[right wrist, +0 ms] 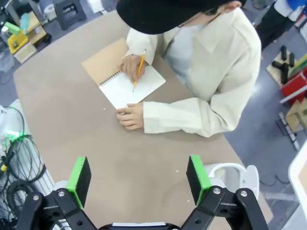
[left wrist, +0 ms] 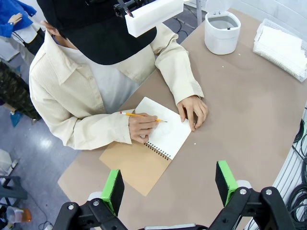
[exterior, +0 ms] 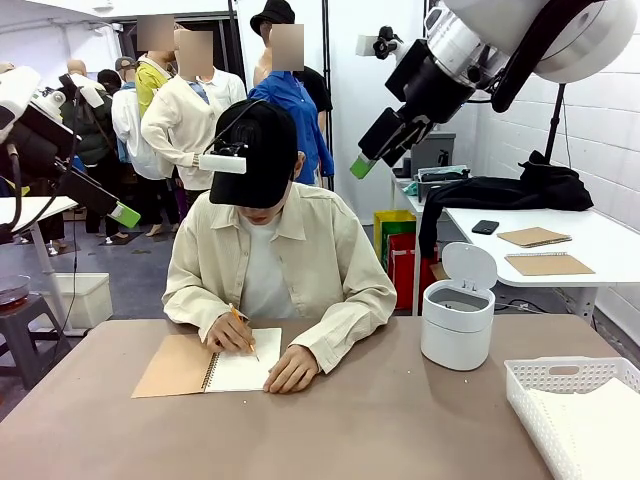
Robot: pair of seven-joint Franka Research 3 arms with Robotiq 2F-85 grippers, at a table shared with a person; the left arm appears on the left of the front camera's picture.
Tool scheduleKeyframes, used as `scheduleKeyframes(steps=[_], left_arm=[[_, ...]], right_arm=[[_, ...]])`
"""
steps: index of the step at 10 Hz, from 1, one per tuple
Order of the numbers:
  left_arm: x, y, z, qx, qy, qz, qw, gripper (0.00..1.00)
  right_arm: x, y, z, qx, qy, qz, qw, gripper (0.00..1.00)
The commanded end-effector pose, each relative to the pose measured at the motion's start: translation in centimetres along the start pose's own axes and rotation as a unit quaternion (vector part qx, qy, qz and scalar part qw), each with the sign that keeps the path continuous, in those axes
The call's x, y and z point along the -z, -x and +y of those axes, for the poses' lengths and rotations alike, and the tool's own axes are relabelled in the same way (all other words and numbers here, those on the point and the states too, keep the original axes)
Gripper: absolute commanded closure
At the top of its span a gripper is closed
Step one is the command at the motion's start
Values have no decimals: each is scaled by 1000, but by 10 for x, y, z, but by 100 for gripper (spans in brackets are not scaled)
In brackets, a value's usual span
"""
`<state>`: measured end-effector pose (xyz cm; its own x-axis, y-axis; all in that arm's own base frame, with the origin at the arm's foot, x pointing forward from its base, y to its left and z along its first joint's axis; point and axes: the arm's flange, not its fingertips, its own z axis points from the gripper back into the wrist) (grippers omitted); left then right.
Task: Sort the paper based on its condition.
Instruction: If a person hands you a paper, place it in the Organizing basket , and if it's crumpled, put it in the Trash can.
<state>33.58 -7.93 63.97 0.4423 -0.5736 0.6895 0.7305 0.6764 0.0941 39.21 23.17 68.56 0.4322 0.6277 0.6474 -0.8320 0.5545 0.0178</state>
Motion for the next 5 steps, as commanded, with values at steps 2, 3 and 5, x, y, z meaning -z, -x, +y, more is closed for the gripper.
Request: scheduleKeyframes(steps=[2, 3, 5], left_arm=[[0, 0, 0, -2, 2, -2, 1000, 0], [0, 0, 0, -2, 2, -2, 1000, 0], [0, 0, 0, -2, 2, -2, 1000, 0]], right_arm=[[3, 4, -3, -3, -8, 19, 1000, 0], [0, 0, 6, -4, -3, 2, 1000, 0], [0, 0, 6, -4, -3, 2, 1000, 0]])
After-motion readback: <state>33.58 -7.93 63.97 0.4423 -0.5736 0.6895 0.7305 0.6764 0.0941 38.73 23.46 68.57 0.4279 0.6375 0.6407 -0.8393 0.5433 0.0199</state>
